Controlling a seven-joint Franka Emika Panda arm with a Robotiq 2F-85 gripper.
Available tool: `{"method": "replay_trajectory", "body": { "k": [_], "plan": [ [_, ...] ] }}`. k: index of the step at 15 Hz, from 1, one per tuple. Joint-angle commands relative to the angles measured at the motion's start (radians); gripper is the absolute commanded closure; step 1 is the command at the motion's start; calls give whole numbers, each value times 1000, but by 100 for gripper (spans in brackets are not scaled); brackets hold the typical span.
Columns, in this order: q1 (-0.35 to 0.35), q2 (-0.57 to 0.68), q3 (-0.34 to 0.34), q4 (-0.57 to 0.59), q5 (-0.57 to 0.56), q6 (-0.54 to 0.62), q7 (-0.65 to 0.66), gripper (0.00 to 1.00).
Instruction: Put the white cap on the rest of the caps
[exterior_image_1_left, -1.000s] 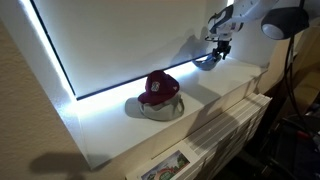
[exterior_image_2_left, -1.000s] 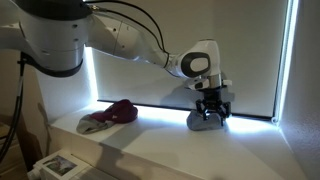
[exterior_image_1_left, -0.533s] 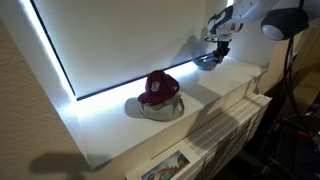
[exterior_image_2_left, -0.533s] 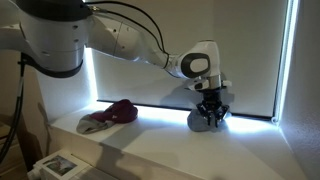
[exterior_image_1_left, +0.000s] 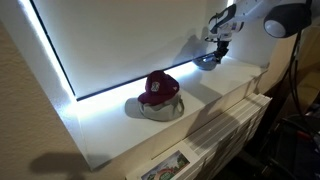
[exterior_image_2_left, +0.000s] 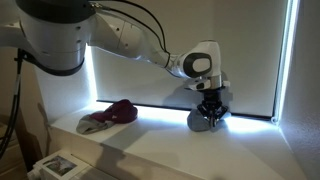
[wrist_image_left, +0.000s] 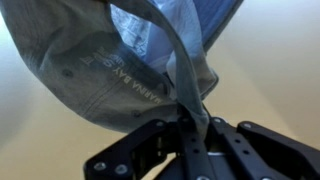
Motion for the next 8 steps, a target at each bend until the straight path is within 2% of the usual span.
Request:
{"method": "replay_trajectory", "body": {
  "k": [1,4,8],
  "plan": [
    [103,-113,8,-112,26,88,-129,98],
    [193,-156,4,-133,26,174,-188,98],
    [369,-224,-20,-165,-9,212,-185,98]
  ]
}}
